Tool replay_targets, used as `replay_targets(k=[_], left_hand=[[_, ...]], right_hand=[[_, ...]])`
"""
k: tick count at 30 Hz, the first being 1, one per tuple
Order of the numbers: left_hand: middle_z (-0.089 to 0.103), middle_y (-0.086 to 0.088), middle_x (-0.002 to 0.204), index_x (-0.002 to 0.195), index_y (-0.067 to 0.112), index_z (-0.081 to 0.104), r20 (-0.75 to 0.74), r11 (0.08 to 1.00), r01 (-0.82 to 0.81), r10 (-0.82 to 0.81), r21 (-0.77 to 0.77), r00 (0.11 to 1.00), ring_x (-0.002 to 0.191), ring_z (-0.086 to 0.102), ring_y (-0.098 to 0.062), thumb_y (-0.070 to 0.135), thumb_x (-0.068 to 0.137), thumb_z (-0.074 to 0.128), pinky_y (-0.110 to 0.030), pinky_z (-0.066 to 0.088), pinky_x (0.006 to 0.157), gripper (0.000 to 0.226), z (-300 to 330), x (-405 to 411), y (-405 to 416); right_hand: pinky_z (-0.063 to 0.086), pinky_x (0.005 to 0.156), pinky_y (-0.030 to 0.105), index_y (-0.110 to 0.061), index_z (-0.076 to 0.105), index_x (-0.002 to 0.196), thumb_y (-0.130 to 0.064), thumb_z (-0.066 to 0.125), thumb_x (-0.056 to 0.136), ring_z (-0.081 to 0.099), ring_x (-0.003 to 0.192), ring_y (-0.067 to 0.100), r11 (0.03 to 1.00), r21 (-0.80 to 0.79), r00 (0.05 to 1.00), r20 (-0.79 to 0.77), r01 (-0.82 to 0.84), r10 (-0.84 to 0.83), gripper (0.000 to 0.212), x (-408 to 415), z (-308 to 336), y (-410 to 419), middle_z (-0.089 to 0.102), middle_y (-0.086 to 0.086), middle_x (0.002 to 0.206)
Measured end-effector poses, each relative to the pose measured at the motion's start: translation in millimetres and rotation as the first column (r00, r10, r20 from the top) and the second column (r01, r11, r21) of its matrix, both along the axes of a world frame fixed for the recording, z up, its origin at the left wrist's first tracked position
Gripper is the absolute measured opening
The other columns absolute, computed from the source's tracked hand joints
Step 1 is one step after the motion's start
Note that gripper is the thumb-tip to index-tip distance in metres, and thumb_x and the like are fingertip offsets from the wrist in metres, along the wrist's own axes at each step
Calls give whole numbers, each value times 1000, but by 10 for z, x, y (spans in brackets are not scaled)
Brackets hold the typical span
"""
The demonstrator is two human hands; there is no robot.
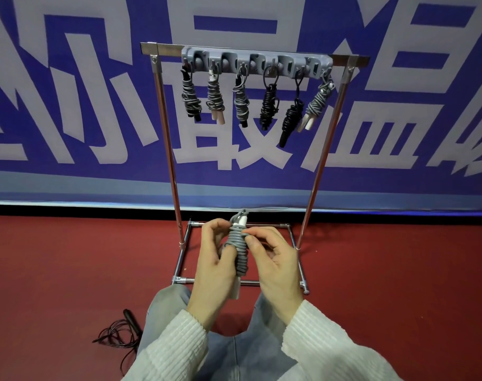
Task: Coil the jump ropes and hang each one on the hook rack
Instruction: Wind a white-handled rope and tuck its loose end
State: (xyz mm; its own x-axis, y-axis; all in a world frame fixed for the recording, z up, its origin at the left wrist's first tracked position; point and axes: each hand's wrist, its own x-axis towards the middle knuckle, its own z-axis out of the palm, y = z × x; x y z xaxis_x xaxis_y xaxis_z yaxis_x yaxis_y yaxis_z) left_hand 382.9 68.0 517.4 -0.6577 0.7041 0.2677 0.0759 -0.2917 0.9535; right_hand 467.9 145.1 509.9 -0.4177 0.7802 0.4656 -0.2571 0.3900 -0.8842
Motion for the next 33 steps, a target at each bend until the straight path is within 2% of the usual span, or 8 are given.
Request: replay_targets(k=[4,8,14,18,20,24,28,33], left_hand=[[67,2,103,109,28,56,69,999,11,-14,46,997,77,59,-21,16,84,45,-37,53,63,30,68,63,18],[67,1,95,108,19,54,60,997,-4,-1,77,998,74,61,-9,18,87,52,-23,52,62,22,111,84,2],[63,-1,88,95,19,53,92,997,-21,14,75,996,75,56,-16,15,89,54,-31,49,65,8,109,10,48],[67,-12,101,102,17,59,51,997,-73,72,29,996,88,64,-21,4,102,52,-43,53,81,15,55,-44,61],[69,-5,103,105,25,59,-26,994,-111,110,-12,994,93,66,-20,12,103,51,-44,54,85,15,8,-68,48],[65,13,83,98,36,51,-115,981,-156,143,-112,983,73,59,-12,23,95,44,-45,51,73,15,-43,-74,41],[62,13,79,101,22,52,-146,983,-154,138,-101,980,69,55,-10,-2,101,41,-39,48,67,26,-21,-110,24],[57,7,70,98,22,49,-278,972,-123,64,-200,958,60,48,-11,6,103,45,-40,43,58,17,-52,-187,-3]], right_hand=[[55,77,20,-12,74,100,3,61,97,73,90,13,972,-236,988,-149,13,-50,20,-88,79,-153,77,3,96],[55,73,20,-14,73,100,0,61,98,72,84,11,959,-282,979,-183,31,-86,18,-119,115,-182,77,-1,92],[58,87,34,-20,75,104,-6,66,98,72,100,22,987,-160,994,-105,12,-29,18,-138,15,-133,74,2,104],[56,94,30,-23,78,105,0,69,93,69,109,20,999,-35,998,-55,-17,15,27,-104,-40,-110,69,-7,109],[56,95,31,-28,78,107,-1,70,93,69,110,18,998,-39,999,-34,-42,40,31,-99,-60,-107,69,-11,110],[57,90,29,-28,78,103,-2,73,91,71,103,16,997,-72,999,-47,-13,10,30,-91,-67,-119,72,-10,103],[56,88,26,-26,78,102,-1,74,89,71,101,16,999,-40,1000,-27,2,-3,29,-80,-81,-90,71,-9,102],[54,84,22,-24,80,101,0,75,89,70,97,16,996,-74,998,-11,-55,54,27,-51,-111,-39,70,-6,99]])
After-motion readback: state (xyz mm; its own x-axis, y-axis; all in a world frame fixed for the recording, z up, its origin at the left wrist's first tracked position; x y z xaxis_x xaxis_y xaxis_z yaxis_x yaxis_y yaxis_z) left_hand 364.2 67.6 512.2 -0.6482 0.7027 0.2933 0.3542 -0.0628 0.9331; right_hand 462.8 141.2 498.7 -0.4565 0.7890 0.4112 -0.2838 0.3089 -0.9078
